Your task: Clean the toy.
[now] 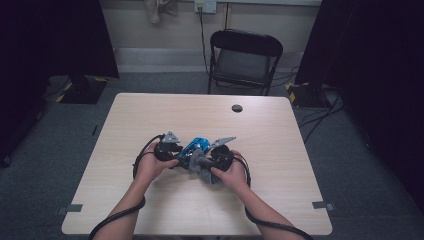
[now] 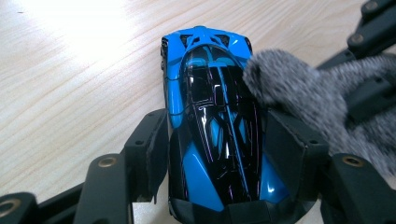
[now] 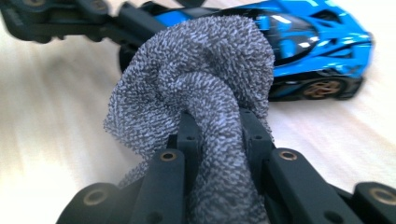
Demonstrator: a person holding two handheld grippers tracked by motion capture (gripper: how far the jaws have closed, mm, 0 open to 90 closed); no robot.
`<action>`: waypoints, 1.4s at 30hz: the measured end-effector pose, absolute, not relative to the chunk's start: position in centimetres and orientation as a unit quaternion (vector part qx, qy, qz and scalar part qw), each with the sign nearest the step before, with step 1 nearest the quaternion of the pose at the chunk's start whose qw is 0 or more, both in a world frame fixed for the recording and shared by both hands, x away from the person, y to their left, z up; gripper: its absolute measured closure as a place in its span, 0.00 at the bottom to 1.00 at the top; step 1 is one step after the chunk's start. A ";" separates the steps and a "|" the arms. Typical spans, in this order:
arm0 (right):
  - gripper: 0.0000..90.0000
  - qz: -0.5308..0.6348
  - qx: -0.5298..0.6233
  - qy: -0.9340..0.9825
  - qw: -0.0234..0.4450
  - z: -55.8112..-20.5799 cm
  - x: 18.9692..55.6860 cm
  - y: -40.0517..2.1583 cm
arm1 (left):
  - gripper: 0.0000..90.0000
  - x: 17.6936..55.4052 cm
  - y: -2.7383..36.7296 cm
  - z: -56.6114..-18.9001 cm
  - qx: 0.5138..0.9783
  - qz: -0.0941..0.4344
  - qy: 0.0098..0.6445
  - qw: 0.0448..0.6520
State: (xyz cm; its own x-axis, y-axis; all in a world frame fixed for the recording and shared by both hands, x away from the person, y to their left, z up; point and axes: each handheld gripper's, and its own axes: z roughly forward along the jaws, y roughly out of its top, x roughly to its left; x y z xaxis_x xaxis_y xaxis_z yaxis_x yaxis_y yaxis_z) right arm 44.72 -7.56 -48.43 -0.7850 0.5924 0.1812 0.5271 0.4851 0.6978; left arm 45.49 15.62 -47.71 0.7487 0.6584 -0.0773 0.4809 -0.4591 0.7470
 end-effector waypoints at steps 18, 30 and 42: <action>0.83 0.383 0.359 0.850 0.042 -48.3 47.1 -9.3 | 0.46 45.4 15.8 -47.7 0.847 0.114 0.333 0.399; 0.83 0.395 0.402 0.823 0.068 -48.8 49.0 -11.5 | 0.46 45.1 15.9 -47.6 0.851 0.123 0.324 0.394; 0.83 0.379 0.425 0.815 0.103 -48.6 50.3 -11.4 | 0.47 45.0 15.9 -47.6 0.850 0.119 0.326 0.397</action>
State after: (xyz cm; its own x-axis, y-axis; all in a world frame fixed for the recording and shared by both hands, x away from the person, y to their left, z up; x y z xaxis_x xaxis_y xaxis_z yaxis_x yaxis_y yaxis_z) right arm 50.28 -11.44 -48.64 -0.6168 0.7717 0.1551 0.6155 0.3501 0.7061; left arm 45.04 15.85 -47.63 0.7590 0.6486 -0.0565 0.4600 -0.4727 0.7517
